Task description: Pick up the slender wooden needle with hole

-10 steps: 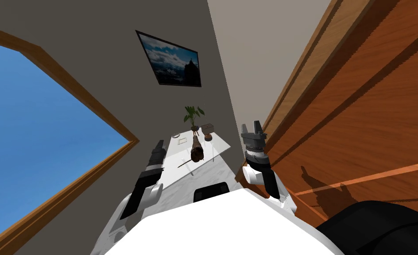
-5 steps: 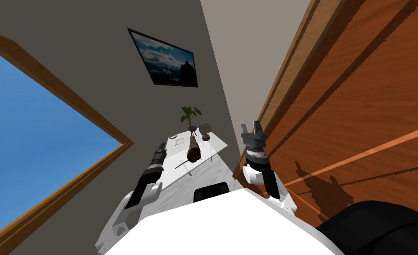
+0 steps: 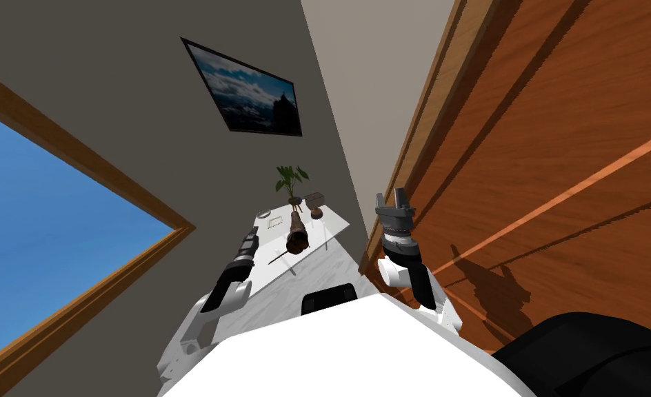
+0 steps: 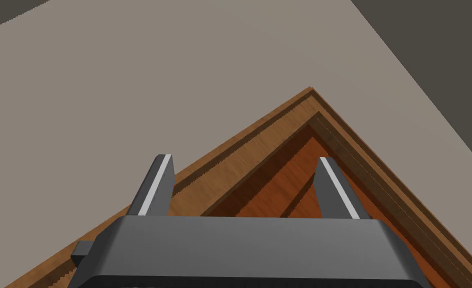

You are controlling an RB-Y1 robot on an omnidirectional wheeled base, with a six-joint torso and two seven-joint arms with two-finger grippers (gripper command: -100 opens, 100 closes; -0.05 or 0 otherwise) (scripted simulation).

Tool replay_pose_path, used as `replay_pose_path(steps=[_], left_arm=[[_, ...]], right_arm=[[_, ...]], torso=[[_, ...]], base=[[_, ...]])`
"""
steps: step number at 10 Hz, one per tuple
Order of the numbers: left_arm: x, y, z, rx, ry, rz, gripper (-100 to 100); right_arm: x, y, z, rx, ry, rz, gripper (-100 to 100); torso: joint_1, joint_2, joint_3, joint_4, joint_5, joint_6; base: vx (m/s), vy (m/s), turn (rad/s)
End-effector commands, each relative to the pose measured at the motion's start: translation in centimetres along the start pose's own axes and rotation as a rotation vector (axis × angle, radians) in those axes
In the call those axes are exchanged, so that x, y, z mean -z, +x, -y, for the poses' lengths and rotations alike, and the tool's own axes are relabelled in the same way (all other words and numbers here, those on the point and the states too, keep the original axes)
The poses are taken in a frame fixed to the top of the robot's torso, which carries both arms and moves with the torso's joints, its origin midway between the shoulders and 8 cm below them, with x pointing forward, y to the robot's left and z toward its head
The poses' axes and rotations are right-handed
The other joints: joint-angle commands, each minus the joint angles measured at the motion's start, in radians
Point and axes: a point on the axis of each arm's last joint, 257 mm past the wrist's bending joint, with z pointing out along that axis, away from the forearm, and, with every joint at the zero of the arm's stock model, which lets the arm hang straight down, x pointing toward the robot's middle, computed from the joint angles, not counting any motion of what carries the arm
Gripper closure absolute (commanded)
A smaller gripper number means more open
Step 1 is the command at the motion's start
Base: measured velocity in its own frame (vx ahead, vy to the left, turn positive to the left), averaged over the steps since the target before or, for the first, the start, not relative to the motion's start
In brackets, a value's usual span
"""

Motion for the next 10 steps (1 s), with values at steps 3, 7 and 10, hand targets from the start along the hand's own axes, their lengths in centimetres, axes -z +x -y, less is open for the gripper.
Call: replay_pose_path(steps=[3, 7, 10], left_arm=[[-0.8, -0.7, -5.1, 0.016, -0.146, 0.002, -100], [-1.1, -1.9, -10.9, 0.046, -0.31, 0.016, -100], [-0.9, -2.6, -13.9, 0.066, -0.4, 0.026, -100]], right_arm=[[0.0, 0.0, 0.0, 0.0, 0.0, 0.0, 0], [0.0, 0.0, 0.0, 0.0, 0.0, 0.0, 0], [0.0, 0.0, 0.0, 0.0, 0.0, 0.0, 0]], torso=[[0.0, 0.0, 0.0, 0.0, 0.0, 0.0], [0.0, 0.0, 0.0, 0.0, 0.0, 0.0], [0.001, -0.001, -0.001, 0.0, 0.0, 0.0]], base=[[-0.032, -0.01, -0.106], [-0.034, -0.012, -0.11], [-0.017, -0.004, -0.082]])
